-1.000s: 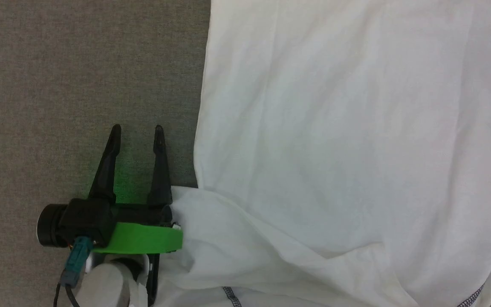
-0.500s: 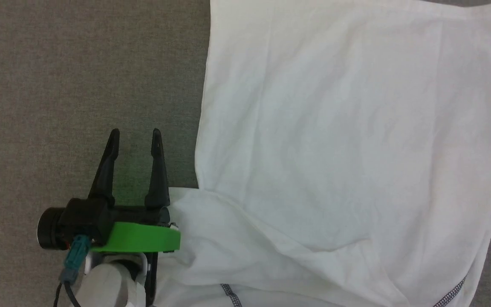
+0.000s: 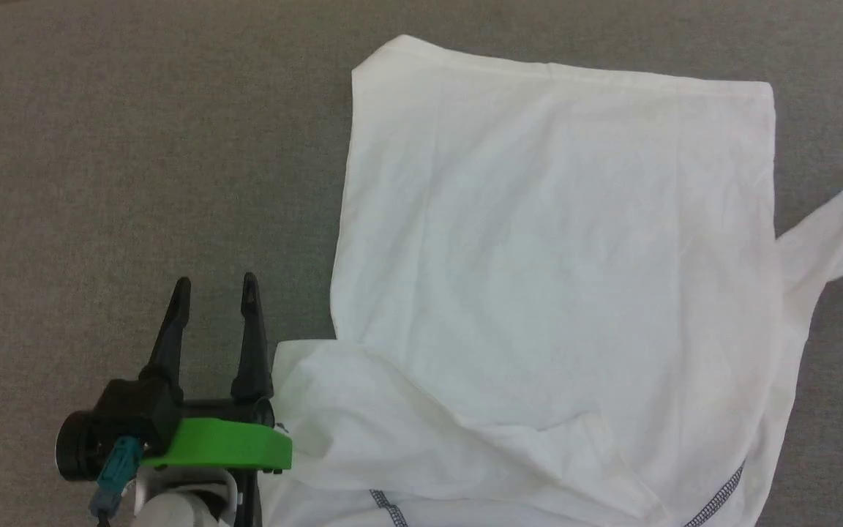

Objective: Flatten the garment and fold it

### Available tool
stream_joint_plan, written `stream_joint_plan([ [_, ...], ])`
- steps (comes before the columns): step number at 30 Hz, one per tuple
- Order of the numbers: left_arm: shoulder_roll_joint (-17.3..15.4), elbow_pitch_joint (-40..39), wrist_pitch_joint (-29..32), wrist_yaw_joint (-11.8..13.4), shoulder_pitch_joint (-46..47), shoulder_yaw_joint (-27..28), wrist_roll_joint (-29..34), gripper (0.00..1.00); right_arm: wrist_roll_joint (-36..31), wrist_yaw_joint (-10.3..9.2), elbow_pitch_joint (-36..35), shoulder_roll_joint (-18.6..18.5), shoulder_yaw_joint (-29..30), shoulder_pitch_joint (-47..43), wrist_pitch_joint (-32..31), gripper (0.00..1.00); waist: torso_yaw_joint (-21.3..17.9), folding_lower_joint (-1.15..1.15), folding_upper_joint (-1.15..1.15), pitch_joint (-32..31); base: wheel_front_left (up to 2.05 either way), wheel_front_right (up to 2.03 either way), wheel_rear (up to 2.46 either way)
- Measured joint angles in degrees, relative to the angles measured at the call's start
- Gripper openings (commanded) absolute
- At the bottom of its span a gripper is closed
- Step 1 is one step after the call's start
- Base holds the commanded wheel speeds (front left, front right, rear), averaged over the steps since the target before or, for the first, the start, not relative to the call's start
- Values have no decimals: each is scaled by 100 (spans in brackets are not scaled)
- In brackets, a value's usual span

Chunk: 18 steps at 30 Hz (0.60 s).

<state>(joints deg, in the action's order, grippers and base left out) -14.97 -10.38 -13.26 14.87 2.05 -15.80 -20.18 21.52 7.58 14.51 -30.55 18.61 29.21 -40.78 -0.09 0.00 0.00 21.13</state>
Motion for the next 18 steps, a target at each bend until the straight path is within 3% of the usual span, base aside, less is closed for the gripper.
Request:
stream_joint_plan([
  [18,-101,-8,7,136,-1005,105,-318,100,-176,0,-651,-151,888,-1012,-515,0,-355,0,0,-1529,0,0,0],
])
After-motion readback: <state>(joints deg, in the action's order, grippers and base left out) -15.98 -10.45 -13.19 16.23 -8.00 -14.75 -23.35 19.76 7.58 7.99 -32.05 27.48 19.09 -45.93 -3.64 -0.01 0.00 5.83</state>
